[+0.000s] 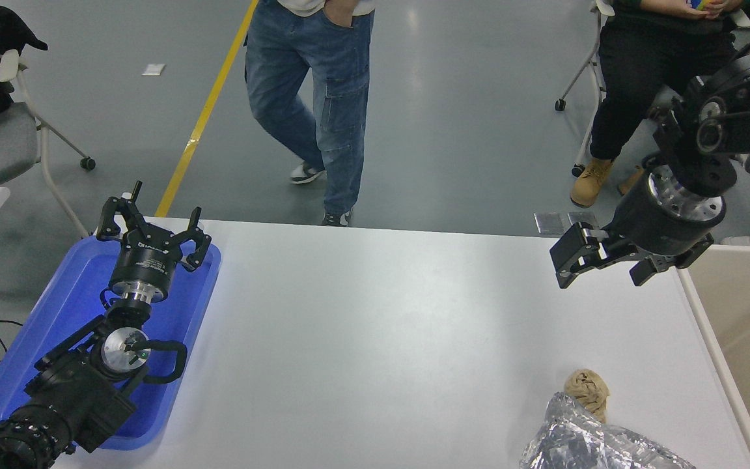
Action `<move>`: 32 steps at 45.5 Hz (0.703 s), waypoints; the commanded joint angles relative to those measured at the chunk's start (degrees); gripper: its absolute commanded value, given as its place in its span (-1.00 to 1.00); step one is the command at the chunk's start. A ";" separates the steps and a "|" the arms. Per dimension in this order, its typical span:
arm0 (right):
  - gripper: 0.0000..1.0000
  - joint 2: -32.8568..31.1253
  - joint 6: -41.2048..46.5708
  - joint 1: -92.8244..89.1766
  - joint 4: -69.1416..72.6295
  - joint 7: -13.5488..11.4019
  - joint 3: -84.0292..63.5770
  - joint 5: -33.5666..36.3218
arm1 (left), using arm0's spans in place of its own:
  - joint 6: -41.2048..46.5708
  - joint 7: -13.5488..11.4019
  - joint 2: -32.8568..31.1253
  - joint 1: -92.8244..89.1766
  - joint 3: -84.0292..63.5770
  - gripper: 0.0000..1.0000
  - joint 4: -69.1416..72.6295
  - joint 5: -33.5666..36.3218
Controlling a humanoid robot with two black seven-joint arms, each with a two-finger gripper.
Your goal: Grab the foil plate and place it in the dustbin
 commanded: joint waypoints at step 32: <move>1.00 0.18 -0.01 0.41 -0.09 0.00 0.10 0.00 | -0.01 0.01 0.00 0.00 0.00 1.00 0.00 0.06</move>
